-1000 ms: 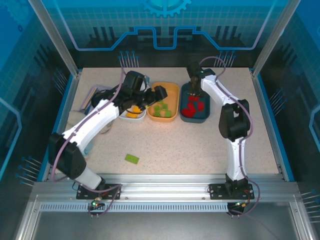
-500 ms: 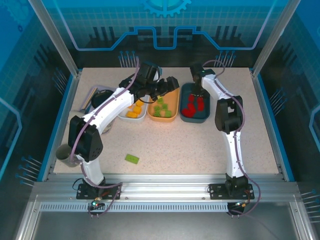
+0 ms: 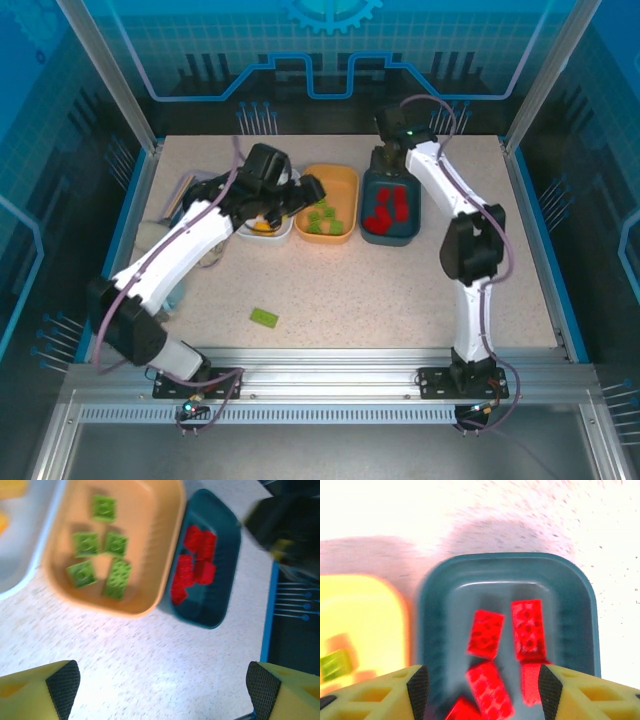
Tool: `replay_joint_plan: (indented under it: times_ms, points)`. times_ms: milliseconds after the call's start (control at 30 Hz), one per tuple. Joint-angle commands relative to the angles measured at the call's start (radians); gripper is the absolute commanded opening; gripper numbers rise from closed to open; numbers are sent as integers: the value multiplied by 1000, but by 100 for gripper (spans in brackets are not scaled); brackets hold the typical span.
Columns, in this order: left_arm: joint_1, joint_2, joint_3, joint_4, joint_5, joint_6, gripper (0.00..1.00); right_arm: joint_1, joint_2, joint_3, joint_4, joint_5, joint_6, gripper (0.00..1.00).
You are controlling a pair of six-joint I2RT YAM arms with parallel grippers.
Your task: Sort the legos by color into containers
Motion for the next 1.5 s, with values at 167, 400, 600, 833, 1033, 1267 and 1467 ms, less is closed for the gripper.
replay_joint_plan:
  times_ms: [167, 400, 600, 833, 1033, 1267, 1467]
  points:
    - [-12, -282, -435, -305, -99, -451, 86, 285, -548, -682, 468, -318, -140, 68]
    - [-61, -317, -665, -199, -18, -701, 86, 553, -857, -1194, 764, -433, -194, 81]
    - [-90, -252, -715, -81, -18, -865, 85, 629, -902, -1253, 690, -446, -197, 81]
    - [-102, -82, -685, -15, -8, -874, 79, 628, -907, -1231, 656, -418, -233, 82]
    - [-132, -80, -705, -6, -36, -916, 72, 610, -916, -1241, 645, -419, -235, 82]
    - [-139, -53, -744, 50, -65, -878, 67, 573, -904, -1242, 647, -428, -195, 82]
    - [-140, -61, -777, 80, -95, -850, 50, 559, -903, -1240, 649, -437, -186, 82]
